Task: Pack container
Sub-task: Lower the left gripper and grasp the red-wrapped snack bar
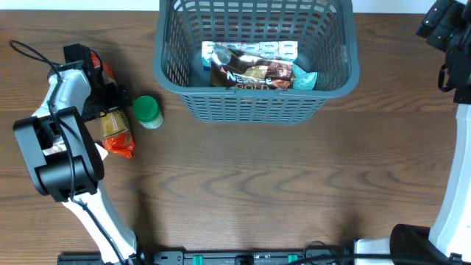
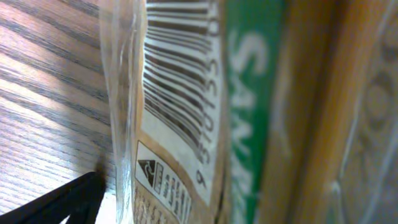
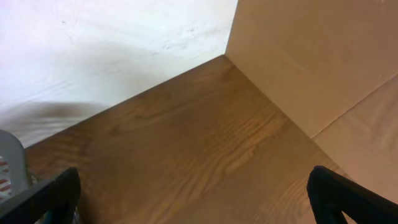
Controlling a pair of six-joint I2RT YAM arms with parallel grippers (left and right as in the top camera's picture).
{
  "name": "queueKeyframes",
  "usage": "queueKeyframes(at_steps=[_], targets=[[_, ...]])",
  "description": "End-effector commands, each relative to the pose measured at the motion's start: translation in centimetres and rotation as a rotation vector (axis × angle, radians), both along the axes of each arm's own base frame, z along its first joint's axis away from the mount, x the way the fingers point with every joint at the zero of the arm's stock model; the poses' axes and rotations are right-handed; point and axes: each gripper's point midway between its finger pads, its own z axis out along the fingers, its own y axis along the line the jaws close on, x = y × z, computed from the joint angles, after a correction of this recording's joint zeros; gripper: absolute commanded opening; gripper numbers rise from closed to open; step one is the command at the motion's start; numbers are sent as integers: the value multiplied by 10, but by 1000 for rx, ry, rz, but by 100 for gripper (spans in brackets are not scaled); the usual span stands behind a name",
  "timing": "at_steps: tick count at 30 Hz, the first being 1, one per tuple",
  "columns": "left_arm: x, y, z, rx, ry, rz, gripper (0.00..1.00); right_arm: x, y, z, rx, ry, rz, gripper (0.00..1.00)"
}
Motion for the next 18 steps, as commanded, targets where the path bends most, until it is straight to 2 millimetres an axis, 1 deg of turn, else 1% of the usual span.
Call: queueKeyframes(at_steps=[1,2,3,4,5,6,7,15,18], targets=[[-15,-5,-19,-26,51,6,100,0,-2,-1,9,-5,-16,99],[-17,-6,-20,-28,56,6,96,0,-2,-1,9,-5,-16,99],[-19,-6,-21,-29,60,6,88,0,-2,-1,9,-5,-16,99],[-20,-6,-23,-30,65,5,66,0,-2,-1,9,-5,-16,99],[-21,-7,-23,-30,67,5,27,0,-2,-1,9,-5,-16,99],[-21,-7,-23,-31,68,5,10,0,-2,-1,9,-5,-16,99],[-21,-7,-23,-31,68,5,6,0,-2,-1,9,-5,-16,99],[-18,-7,-21,-29,59,4,6,0,-2,-1,9,-5,-16,99],[-19,-7,-13,-27,53,5,6,0,-2,-1,9,-5,-16,99]])
